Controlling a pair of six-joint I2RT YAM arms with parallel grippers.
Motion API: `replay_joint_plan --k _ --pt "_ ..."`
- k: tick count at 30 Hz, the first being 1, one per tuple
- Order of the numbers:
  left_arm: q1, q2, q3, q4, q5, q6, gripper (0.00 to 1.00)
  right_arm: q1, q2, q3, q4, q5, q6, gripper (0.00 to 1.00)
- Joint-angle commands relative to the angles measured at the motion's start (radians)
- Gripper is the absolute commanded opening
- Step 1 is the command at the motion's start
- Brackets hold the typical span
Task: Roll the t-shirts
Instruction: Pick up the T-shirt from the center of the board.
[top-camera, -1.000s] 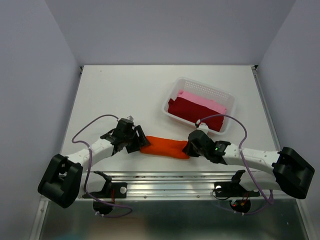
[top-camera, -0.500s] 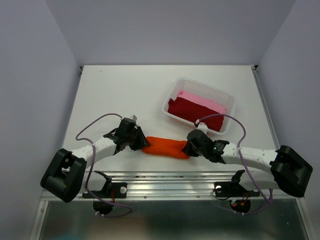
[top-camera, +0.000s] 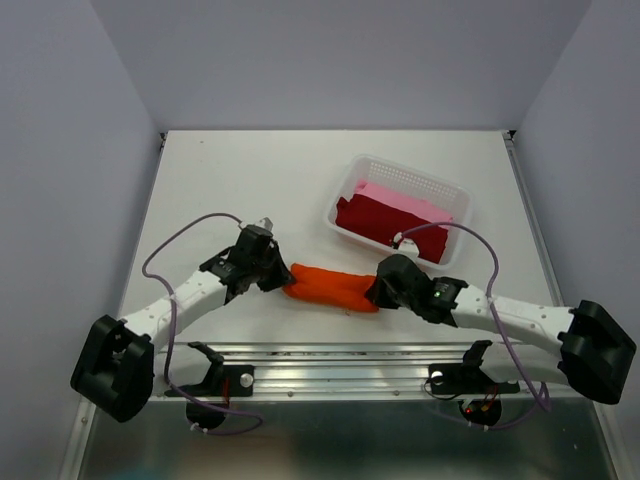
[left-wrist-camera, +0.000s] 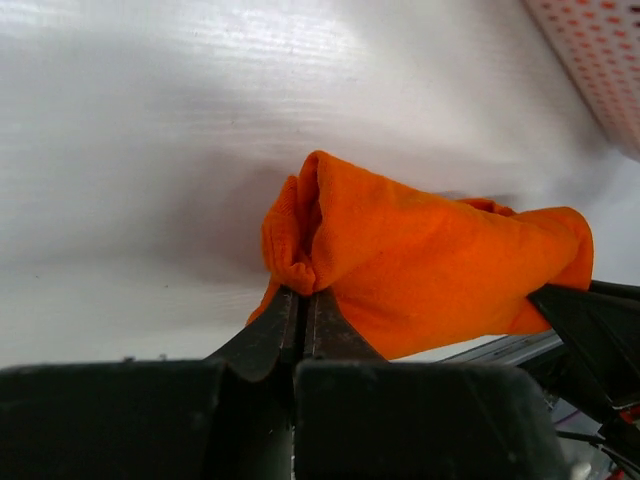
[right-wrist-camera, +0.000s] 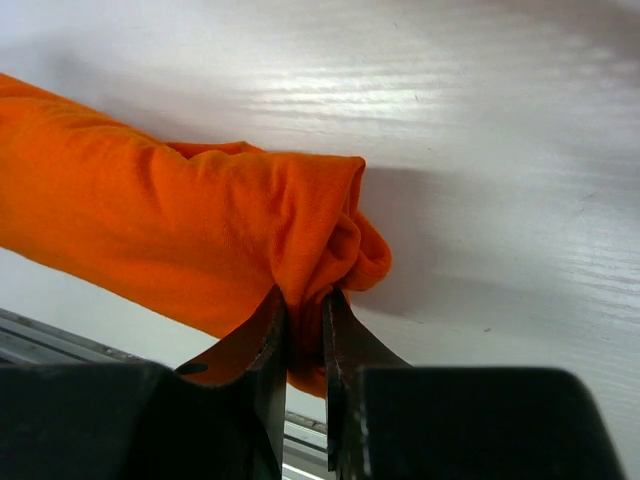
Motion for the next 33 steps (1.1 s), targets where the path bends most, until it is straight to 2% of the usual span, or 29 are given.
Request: replay_joint_plan --k 1,10,17,22,28,33 --pt "-0.002 -0.061 0.12 -0.123 -0.141 0.071 0.0 -0.005 -0.072 0.074 -0.07 0.077 -0.043 0.01" --pt "-0.002 -0.106 0.18 -0.16 -0.138 0.065 0.0 -0.005 -0.075 0.159 -0.073 0.066 -0.075 0.01" --pt "-0.002 -0.1 0.368 -0.224 -0.209 0.11 0.0 -0.005 -0.091 0.314 -0.121 0.168 -0.168 0.01" --pt "-0.001 0.044 0.599 -0.215 -0.219 0.166 0.0 -0.025 -0.054 0.418 -0.17 0.293 -0.263 0.01" --pt "-0.001 0.281 0.864 -0.117 -0.172 0.235 0.0 -0.2 -0.035 0.493 -0.158 0.28 -0.366 0.01" --pt "-0.002 0.534 1.119 -0.068 -0.062 0.266 0.0 -0.33 -0.003 0.545 -0.148 0.286 -0.437 0.01"
